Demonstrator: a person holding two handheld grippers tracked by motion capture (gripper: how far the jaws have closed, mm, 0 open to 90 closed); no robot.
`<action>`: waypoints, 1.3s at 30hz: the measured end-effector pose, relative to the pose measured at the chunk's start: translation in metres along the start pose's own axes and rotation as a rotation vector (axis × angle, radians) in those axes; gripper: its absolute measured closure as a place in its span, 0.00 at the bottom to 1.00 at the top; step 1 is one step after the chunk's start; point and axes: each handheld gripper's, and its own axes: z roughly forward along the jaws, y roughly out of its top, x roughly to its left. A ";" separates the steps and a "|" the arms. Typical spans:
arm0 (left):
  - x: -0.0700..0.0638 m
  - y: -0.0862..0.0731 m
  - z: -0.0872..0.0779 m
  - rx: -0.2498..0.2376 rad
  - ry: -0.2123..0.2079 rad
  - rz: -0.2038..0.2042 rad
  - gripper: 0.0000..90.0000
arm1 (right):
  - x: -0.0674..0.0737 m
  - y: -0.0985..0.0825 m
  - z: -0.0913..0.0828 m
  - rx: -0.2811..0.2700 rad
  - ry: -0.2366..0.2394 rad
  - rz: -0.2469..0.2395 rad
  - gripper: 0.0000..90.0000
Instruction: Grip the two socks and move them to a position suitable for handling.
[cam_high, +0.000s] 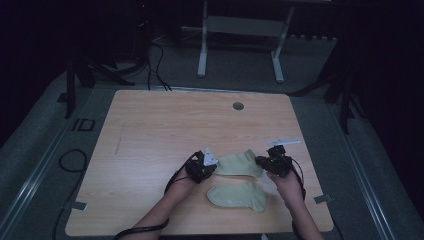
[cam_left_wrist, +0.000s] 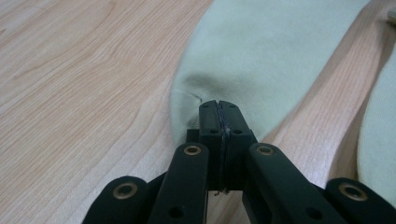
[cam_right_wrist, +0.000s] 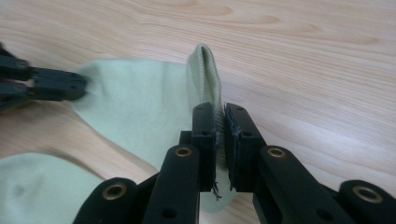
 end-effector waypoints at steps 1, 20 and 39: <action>-0.001 0.001 0.001 0.002 0.004 0.004 0.98 | -0.003 -0.001 0.001 0.003 -0.004 0.005 0.92; -0.003 0.004 0.004 0.004 0.007 0.014 0.99 | -0.010 -0.005 0.020 0.035 -0.045 -0.030 0.99; -0.001 0.007 0.008 -0.004 0.008 -0.018 0.99 | -0.017 -0.003 0.050 0.085 -0.092 -0.012 0.99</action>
